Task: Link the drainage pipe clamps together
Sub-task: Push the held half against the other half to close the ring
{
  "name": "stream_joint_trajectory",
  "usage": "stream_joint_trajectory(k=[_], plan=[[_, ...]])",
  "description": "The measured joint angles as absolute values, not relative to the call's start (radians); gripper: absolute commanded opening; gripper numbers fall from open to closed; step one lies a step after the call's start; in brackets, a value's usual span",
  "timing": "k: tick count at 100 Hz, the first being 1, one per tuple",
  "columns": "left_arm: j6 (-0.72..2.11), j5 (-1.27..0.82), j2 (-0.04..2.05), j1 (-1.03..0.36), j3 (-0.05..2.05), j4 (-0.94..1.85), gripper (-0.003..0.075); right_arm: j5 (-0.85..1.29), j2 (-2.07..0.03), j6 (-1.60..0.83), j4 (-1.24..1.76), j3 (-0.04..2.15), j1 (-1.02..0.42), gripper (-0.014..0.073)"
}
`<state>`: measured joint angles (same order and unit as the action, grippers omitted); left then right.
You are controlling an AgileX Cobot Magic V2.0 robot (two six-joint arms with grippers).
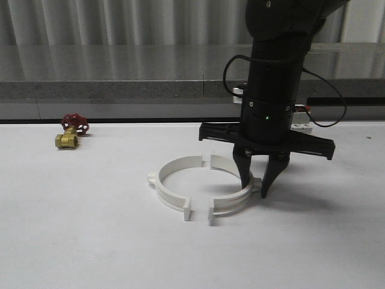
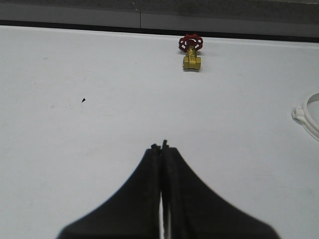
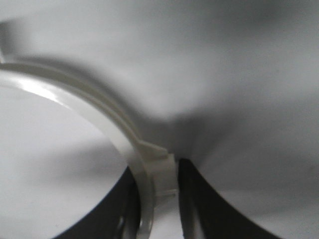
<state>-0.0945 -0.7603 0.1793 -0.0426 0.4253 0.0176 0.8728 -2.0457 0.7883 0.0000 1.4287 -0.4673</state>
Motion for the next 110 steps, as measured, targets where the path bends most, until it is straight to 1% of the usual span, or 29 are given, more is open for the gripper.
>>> stream_joint_trajectory(k=[51, 55, 60, 65, 70, 72, 77, 84, 89, 110], plan=[[-0.094, -0.760, 0.179, -0.043, 0.425, 0.018, -0.0020, 0.846, -2.058, 0.801, 0.000, 1.438, -0.483, 0.0046], [-0.094, -0.760, 0.179, -0.043, 0.425, 0.018, -0.0020, 0.844, -2.058, 0.801, 0.006, 1.438, -0.483, 0.0070], [-0.094, -0.760, 0.179, -0.043, 0.425, 0.018, -0.0020, 0.842, -2.058, 0.801, 0.008, 1.438, -0.484, 0.0124], [-0.094, -0.760, 0.179, -0.043, 0.425, 0.018, -0.0020, 0.837, -2.058, 0.801, 0.008, 1.438, -0.485, 0.0201], [-0.094, -0.760, 0.179, -0.043, 0.425, 0.018, -0.0020, 0.831, -2.058, 0.801, 0.009, 1.438, -0.485, 0.0302], [-0.094, -0.760, 0.179, -0.043, 0.425, 0.018, -0.0020, 0.827, -2.058, 0.801, 0.012, 1.438, -0.485, 0.0328], [-0.094, -0.760, 0.179, -0.043, 0.425, 0.018, -0.0020, 0.821, -2.060, 0.801, 0.019, 1.438, -0.485, 0.0423], [-0.094, -0.760, 0.179, -0.043, 0.425, 0.018, -0.0020, 0.809, -2.060, 0.801, 0.026, 1.439, -0.485, 0.0501], [-0.094, -0.760, 0.179, -0.043, 0.425, 0.018, -0.0020, 0.803, -2.060, 0.801, 0.032, 1.440, -0.486, 0.0521], [-0.094, -0.760, 0.179, -0.043, 0.425, 0.018, -0.0020, 0.806, -2.054, 0.791, 0.032, 1.442, -0.486, 0.0521]])
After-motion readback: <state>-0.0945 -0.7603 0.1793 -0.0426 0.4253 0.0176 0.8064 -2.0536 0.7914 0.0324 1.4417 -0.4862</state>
